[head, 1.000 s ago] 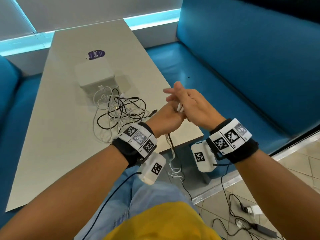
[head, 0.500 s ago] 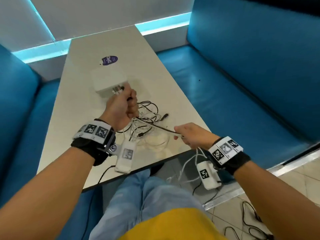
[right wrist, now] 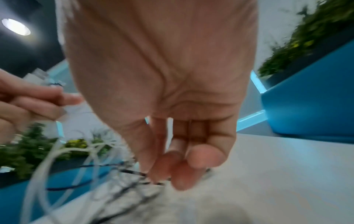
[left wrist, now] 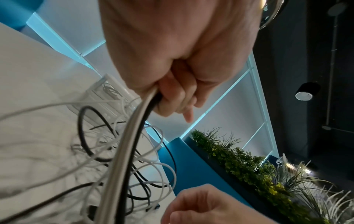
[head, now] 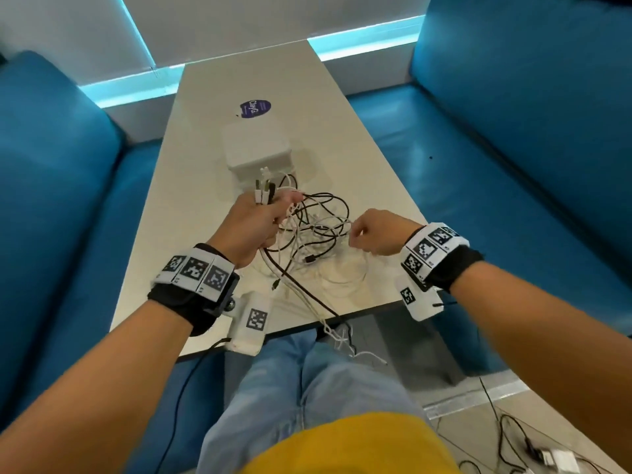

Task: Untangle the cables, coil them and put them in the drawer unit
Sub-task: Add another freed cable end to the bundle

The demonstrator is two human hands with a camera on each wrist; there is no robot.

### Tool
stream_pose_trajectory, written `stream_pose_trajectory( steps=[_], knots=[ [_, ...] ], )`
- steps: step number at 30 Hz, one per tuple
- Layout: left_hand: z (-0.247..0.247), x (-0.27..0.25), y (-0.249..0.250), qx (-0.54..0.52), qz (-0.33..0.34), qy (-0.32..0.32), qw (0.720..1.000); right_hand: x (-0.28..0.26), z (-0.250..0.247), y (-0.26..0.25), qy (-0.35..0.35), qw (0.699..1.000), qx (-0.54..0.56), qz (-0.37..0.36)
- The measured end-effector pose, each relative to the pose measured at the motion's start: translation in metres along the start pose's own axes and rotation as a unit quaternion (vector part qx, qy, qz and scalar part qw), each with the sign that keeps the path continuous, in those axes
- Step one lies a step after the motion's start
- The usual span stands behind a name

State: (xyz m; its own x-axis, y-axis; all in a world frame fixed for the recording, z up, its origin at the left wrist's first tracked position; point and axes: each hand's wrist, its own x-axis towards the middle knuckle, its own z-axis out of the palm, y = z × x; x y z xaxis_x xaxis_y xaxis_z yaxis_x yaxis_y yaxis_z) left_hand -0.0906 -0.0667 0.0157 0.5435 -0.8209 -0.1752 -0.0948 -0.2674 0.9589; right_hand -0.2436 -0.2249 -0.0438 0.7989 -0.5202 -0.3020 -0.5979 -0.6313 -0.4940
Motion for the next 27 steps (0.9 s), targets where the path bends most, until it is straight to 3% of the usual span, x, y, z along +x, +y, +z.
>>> stream_pose_trajectory(
  steps=[3,5,8,13,17,22,27],
  knots=[
    [-0.011,-0.001,-0.007,-0.007,-0.016,0.009,1.000,0.007,0.011,-0.030,-0.060,0.995,0.035,-0.069],
    [-0.015,-0.002,-0.009,-0.027,-0.019,0.004,0.999,0.016,0.023,-0.044,-0.026,0.995,-0.008,-0.093],
    [-0.015,-0.004,-0.010,-0.048,-0.003,-0.012,0.999,0.034,0.041,-0.050,0.025,0.989,-0.123,-0.084],
    [-0.021,-0.008,-0.014,-0.042,0.011,-0.062,0.997,0.040,0.040,-0.048,-0.010,0.984,-0.166,-0.069],
    [-0.011,-0.009,-0.020,0.011,0.014,-0.113,0.993,0.030,0.018,-0.055,-0.007,0.988,-0.089,-0.123],
    [-0.004,0.009,-0.035,0.037,-0.049,-0.023,0.998,0.015,-0.016,-0.056,0.013,0.989,0.049,-0.141],
    [-0.012,0.011,-0.042,0.115,-0.096,0.005,0.989,0.015,-0.028,-0.052,0.057,0.968,0.205,-0.135]
  ],
)
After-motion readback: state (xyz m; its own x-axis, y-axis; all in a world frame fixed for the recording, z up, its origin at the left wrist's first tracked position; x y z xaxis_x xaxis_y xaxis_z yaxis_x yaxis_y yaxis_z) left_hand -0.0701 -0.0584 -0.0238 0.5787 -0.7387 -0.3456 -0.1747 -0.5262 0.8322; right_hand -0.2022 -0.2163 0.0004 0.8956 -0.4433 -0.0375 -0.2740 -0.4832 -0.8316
